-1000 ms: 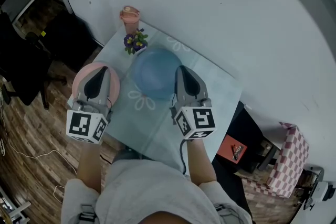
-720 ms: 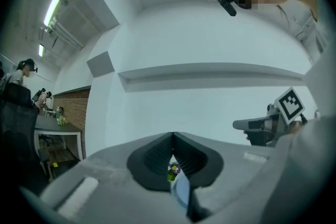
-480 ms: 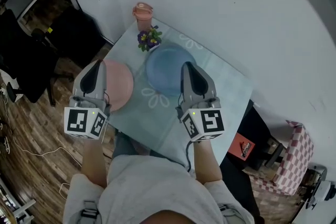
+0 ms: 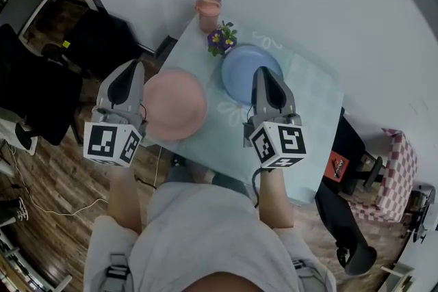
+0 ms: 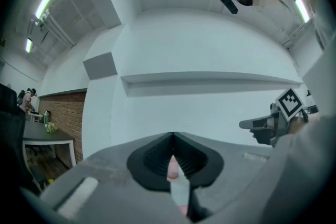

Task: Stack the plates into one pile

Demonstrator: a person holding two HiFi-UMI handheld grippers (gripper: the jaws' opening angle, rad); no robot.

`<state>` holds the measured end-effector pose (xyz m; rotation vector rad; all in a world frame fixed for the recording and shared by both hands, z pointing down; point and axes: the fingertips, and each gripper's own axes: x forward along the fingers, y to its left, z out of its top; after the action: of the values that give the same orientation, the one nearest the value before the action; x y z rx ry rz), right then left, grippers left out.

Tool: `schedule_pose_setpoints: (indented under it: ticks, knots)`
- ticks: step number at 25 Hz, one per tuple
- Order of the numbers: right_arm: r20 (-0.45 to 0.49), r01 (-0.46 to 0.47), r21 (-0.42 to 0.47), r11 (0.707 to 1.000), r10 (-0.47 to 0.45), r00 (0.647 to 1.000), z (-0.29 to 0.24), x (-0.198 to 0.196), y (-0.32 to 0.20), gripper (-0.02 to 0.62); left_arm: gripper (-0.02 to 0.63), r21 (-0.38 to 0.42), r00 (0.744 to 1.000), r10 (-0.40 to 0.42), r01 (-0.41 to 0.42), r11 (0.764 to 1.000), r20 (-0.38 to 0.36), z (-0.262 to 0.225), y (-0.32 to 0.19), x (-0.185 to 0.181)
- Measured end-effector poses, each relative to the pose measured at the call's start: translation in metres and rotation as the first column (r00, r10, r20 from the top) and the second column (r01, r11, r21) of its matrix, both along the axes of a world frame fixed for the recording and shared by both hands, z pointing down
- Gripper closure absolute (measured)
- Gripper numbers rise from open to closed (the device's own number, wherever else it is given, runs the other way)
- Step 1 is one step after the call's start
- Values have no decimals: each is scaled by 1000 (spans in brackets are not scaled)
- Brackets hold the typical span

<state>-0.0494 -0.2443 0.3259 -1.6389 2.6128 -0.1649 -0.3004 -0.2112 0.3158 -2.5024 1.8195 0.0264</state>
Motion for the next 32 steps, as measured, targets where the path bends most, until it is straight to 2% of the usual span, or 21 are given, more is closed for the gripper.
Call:
schedule_pose_setpoints:
  ticks: [5, 8, 14, 20, 23, 27, 29, 32]
  knots:
    - [-3, -46, -38, 998, 46, 999, 15, -24, 3, 595, 601, -46, 999, 50, -50, 998, -8, 16, -10, -26]
    - [-18, -53, -83, 995, 52, 998, 33, -41, 2, 595, 601, -112, 997, 70, -67, 991, 24, 37, -16, -38]
    - [-56, -68, -233, 970, 57, 997, 91, -67, 0, 595, 601, -262, 996, 83, -77, 962, 13, 92, -25, -59]
    - [-66, -73, -389, 918, 51, 997, 155, -82, 8, 595, 601, -436, 996, 87, -74, 897, 10, 162, -26, -72]
    - [-58, -75, -459, 885, 54, 997, 184, -86, 16, 595, 601, -493, 995, 94, -69, 867, 26, 190, -21, -75]
    - [-43, -84, -536, 840, 73, 996, 216, -90, 24, 595, 595, -556, 995, 101, -82, 827, 2, 222, -20, -78]
    - [-47, -92, -579, 810, 80, 996, 232, -91, 27, 594, 575, -595, 994, 109, -100, 797, -22, 240, -20, -78]
    - [-46, -92, -627, 773, 81, 996, 252, -92, 35, 564, 526, -660, 990, 125, -137, 739, -66, 266, -17, -76]
